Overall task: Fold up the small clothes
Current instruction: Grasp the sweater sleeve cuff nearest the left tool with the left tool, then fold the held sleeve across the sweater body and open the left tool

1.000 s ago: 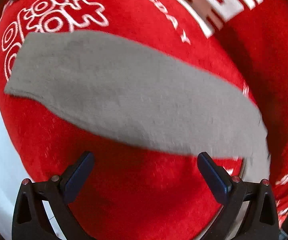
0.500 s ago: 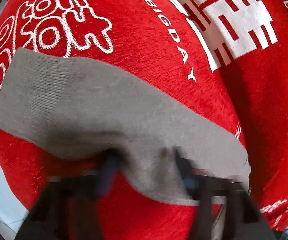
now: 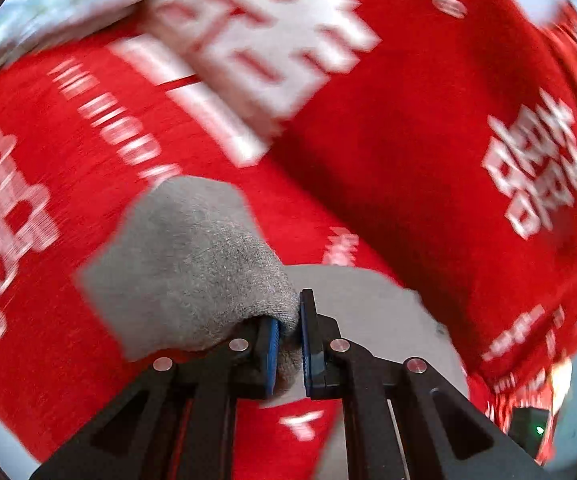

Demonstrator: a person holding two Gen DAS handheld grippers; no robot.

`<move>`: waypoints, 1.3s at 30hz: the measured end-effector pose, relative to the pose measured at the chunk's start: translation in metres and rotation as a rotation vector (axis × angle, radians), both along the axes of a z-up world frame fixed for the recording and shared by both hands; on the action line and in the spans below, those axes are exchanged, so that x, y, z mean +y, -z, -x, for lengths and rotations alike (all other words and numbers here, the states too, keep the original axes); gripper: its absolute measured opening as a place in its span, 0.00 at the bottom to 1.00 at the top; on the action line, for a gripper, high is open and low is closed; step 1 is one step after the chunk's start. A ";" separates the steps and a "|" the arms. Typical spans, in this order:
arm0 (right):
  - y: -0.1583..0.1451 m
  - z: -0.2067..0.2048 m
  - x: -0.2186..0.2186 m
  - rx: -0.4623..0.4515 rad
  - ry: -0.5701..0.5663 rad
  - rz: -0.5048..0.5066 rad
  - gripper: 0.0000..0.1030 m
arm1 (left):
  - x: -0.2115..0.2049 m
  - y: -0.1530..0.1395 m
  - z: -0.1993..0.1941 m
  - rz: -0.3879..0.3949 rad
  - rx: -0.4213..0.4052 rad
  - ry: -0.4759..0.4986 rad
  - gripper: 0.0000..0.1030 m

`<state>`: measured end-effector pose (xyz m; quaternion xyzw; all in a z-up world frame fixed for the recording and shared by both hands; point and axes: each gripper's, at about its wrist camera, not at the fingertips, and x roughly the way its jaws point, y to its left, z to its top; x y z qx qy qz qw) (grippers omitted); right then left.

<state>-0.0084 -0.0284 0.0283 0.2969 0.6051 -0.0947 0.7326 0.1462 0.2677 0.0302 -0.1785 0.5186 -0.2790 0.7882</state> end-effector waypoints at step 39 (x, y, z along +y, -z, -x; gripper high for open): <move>0.020 -0.077 -0.074 0.051 -0.294 0.538 0.99 | -0.161 0.049 0.015 -0.616 -0.028 0.256 0.78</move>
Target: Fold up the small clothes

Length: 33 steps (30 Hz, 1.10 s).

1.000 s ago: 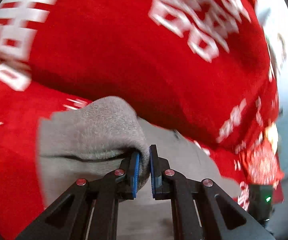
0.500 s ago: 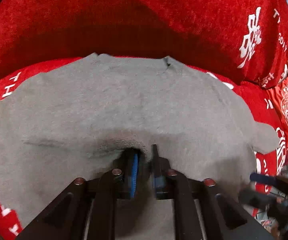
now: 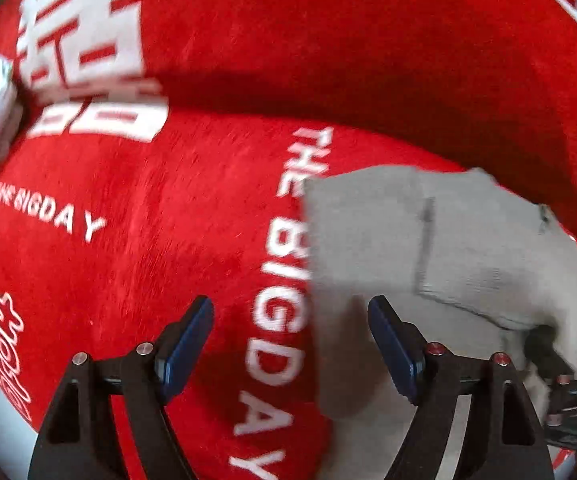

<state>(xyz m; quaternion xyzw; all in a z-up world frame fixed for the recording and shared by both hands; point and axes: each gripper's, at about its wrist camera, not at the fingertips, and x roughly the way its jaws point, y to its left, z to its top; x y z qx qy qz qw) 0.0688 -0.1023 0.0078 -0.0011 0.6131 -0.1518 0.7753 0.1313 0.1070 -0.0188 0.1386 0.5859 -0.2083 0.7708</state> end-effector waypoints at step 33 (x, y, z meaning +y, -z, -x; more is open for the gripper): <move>0.028 0.202 -0.192 -0.350 1.142 -0.536 0.15 | -0.046 0.024 -0.044 0.012 0.089 0.068 0.78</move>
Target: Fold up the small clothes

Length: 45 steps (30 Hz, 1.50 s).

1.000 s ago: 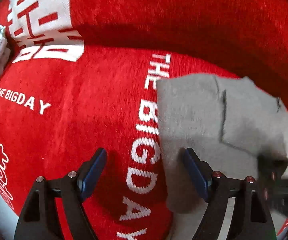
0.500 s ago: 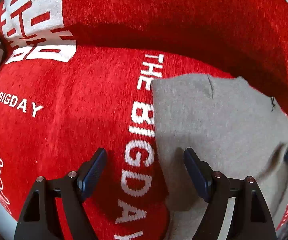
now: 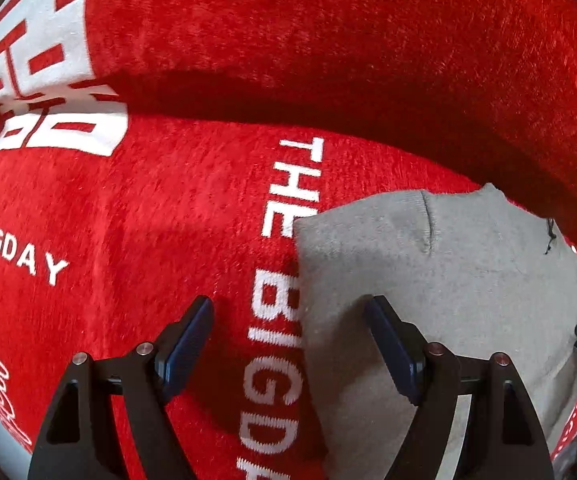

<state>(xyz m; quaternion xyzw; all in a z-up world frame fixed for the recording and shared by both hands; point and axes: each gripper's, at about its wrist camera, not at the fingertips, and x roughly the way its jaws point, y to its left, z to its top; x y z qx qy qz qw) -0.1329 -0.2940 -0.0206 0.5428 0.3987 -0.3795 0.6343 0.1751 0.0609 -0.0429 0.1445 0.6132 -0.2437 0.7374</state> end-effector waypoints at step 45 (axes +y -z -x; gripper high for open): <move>0.050 -0.155 0.223 -0.354 -0.284 -0.411 0.06 | 0.063 -0.011 0.003 -0.089 -0.017 0.047 0.27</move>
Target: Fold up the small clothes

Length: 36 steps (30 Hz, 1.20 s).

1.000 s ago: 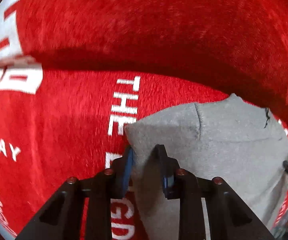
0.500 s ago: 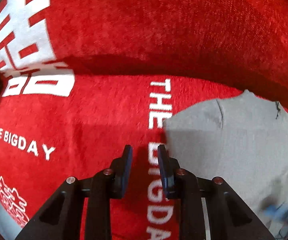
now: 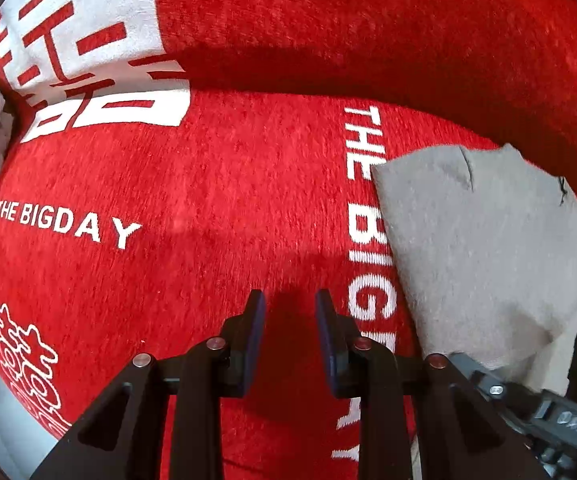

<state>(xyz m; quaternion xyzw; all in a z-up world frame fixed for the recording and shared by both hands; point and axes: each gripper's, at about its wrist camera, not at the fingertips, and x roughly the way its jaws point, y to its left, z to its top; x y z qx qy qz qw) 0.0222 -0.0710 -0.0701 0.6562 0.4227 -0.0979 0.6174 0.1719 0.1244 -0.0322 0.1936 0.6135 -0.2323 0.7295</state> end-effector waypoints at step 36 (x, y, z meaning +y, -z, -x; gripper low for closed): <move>-0.034 0.173 -0.245 0.232 0.347 0.242 0.07 | -0.117 -0.021 0.142 -0.008 0.036 0.054 0.84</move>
